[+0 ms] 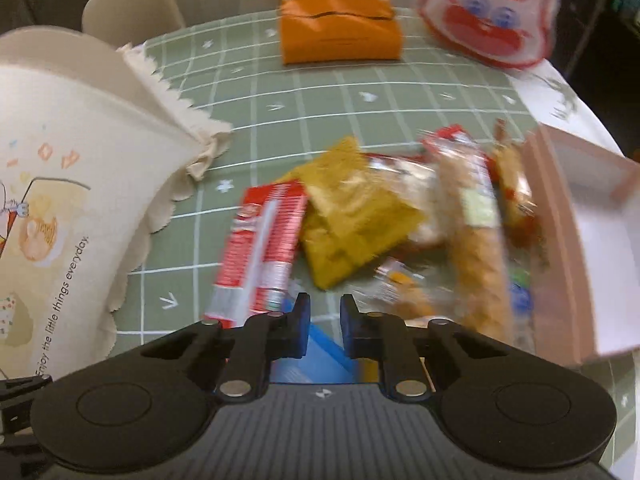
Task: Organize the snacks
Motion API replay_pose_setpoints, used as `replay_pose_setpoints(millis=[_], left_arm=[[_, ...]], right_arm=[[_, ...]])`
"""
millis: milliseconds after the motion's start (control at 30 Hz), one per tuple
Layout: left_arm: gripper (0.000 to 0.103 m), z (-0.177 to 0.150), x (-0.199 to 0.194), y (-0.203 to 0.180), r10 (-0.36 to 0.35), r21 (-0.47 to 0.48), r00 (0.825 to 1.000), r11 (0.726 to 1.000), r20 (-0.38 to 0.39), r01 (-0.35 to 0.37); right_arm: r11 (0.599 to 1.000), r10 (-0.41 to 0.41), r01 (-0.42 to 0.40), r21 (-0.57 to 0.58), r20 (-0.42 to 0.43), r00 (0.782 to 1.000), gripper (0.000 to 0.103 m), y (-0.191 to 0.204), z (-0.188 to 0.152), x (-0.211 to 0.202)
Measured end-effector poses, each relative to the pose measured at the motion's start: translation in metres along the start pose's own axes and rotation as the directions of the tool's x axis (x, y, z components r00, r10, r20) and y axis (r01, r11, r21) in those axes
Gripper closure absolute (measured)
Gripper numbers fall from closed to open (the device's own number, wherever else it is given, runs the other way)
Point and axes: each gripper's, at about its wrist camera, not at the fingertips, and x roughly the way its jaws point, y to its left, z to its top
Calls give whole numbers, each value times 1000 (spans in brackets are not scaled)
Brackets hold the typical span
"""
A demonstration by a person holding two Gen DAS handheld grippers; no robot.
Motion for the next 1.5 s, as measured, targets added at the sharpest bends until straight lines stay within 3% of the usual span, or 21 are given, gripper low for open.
replay_pose_setpoints(millis=[100, 167, 233, 267, 367, 433, 667, 800, 900, 1200, 1267, 1300, 1333, 1500], left_arm=[[77, 0, 5, -6, -1, 8, 1000, 1000, -1, 1], [77, -2, 5, -8, 20, 2, 1000, 1000, 6, -20], [77, -4, 1, -7, 49, 1, 999, 999, 20, -49], [77, -5, -1, -6, 58, 1, 998, 998, 24, -58], [77, -10, -8, -3, 68, 1, 997, 998, 22, -68], [77, -14, -11, -1, 68, 0, 998, 998, 19, -68], [77, -23, -14, 5, 70, -15, 998, 997, 2, -70], [77, -23, -16, 7, 64, -30, 998, 997, 10, -64], [77, -22, -16, 8, 61, -35, 998, 998, 13, -60], [77, -18, -12, -10, 25, -8, 1000, 1000, 15, -25], [77, -17, -10, -17, 20, 0, 1000, 1000, 19, -20], [77, -16, -9, -20, 15, 5, 1000, 1000, 20, -16], [77, -16, -9, -25, 9, 12, 1000, 1000, 22, -9], [77, -22, -3, -43, -27, 40, 1000, 999, 7, 26]], right_arm=[[1000, 16, -16, 2, 0, 1000, 86, -14, -7, -8], [1000, 27, -27, 4, 7, 1000, 70, -15, -9, -11], [1000, 28, -28, 8, 32, 999, 25, -9, -7, -13], [1000, 22, -22, 7, 59, 998, 20, -3, -5, -14], [1000, 14, -13, -12, 105, 994, 16, 21, -1, -9], [999, 34, -31, -38, 82, 996, 16, 39, 5, 4], [988, -32, 31, -150, -1, 999, 16, 79, 17, 53], [996, 11, -15, -91, -40, 999, 22, 71, 16, 60], [995, 22, -26, -98, -39, 999, 53, 65, 15, 51], [997, 75, -75, -30, -16, 997, 65, 28, 3, 6], [996, 83, -83, -27, 2, 997, 71, 20, -4, -10], [996, 81, -81, -24, 10, 997, 88, 15, -9, -18], [997, 79, -79, -21, 12, 997, 92, 10, -12, -23], [999, 40, -41, 22, 10, 999, 92, -24, -28, -35]])
